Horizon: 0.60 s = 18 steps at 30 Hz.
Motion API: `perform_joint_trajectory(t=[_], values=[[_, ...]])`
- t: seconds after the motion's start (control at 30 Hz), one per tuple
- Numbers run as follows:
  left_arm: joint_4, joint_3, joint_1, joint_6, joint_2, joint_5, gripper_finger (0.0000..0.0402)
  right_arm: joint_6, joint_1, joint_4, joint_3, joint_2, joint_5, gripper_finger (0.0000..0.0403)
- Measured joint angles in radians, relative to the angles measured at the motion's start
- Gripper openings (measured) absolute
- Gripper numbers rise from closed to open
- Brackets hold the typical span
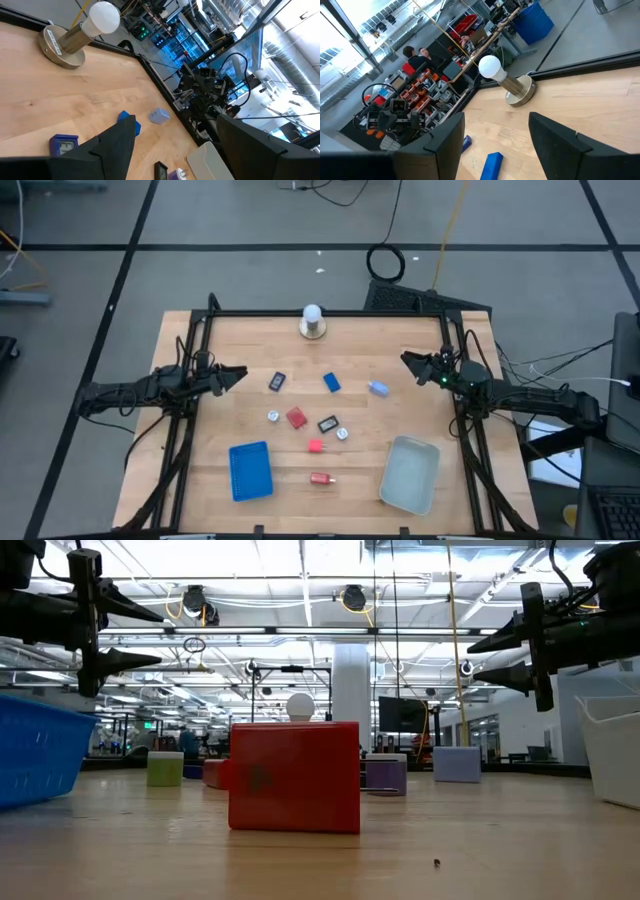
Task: Pick & Place Office items
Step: Put the light blue charger adapter into the gray bin
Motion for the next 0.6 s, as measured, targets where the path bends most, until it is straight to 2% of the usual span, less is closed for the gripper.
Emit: perform_joint_trajectory(t=[0.17,0.33,0.43,0.6], values=[[-0.001,0.000,0.000,0.000,0.000,-0.023,0.0278,-0.011,0.000,0.003,0.000,0.000,-0.005,0.0212],[0.000,0.000,0.000,-0.019,0.000,-0.075,0.0278,-0.100,0.000,0.102,0.006,0.000,-0.102,0.0212],[0.000,0.000,0.000,-0.052,0.000,-0.088,0.0278,-0.166,0.000,0.107,0.051,0.008,-0.155,0.0212],[0.000,0.000,0.000,-0.105,0.000,-0.088,0.0278,-0.285,0.000,0.002,0.178,0.070,-0.185,0.0212]])
